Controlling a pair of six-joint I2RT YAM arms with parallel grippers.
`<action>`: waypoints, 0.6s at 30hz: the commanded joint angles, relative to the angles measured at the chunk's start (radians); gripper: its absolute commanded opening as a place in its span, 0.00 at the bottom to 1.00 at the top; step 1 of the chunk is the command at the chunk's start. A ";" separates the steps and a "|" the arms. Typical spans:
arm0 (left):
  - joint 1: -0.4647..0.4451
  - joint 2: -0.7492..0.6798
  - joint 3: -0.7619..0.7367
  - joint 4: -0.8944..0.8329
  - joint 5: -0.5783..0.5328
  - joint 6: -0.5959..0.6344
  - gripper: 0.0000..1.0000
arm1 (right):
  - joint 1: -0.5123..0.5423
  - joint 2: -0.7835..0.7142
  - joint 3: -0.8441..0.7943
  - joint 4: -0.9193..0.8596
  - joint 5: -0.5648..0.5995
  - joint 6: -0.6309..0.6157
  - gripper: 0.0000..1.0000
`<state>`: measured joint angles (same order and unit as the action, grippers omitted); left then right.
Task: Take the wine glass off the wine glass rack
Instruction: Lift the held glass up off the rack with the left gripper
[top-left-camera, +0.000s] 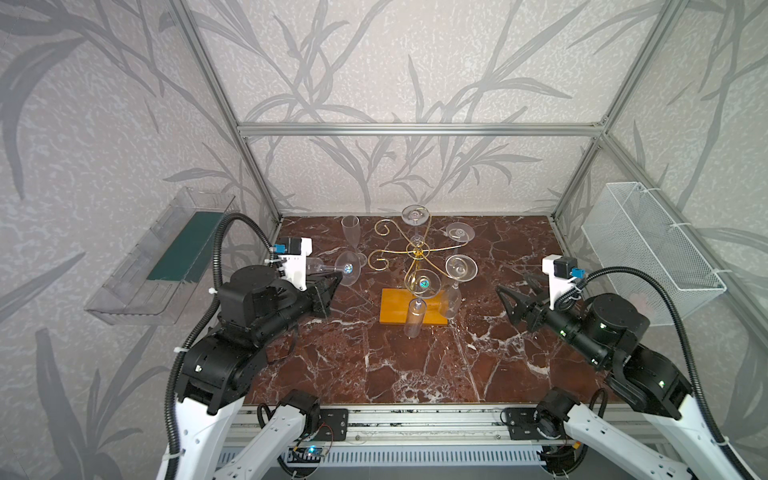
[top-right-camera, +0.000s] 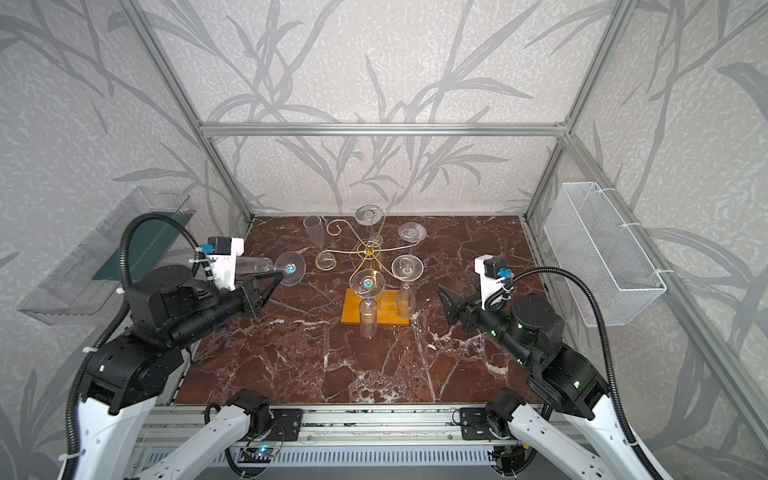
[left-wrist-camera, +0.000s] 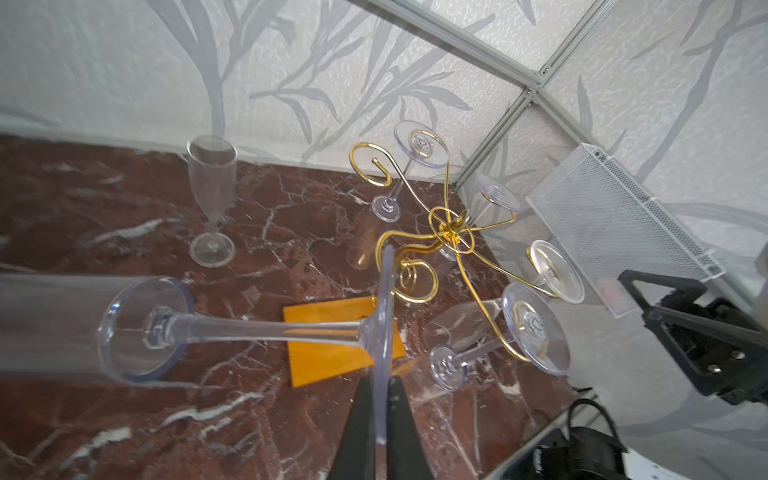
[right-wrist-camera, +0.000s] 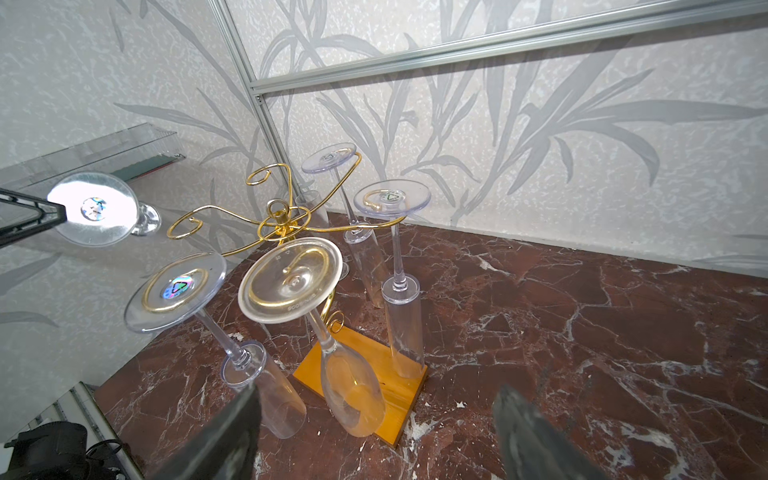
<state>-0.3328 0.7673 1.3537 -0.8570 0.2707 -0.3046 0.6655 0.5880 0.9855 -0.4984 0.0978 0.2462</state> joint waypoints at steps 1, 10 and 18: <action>-0.042 0.000 0.061 0.014 -0.126 0.352 0.00 | -0.002 0.001 -0.002 0.031 0.016 -0.005 0.86; -0.128 -0.041 -0.032 0.249 -0.254 0.890 0.00 | -0.002 0.073 0.063 0.050 -0.016 -0.029 0.86; -0.206 -0.079 -0.198 0.501 -0.275 1.235 0.00 | -0.003 0.189 0.147 0.120 -0.127 -0.049 0.86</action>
<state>-0.5163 0.6926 1.1778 -0.5102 0.0219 0.7105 0.6655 0.7475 1.0897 -0.4435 0.0338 0.2153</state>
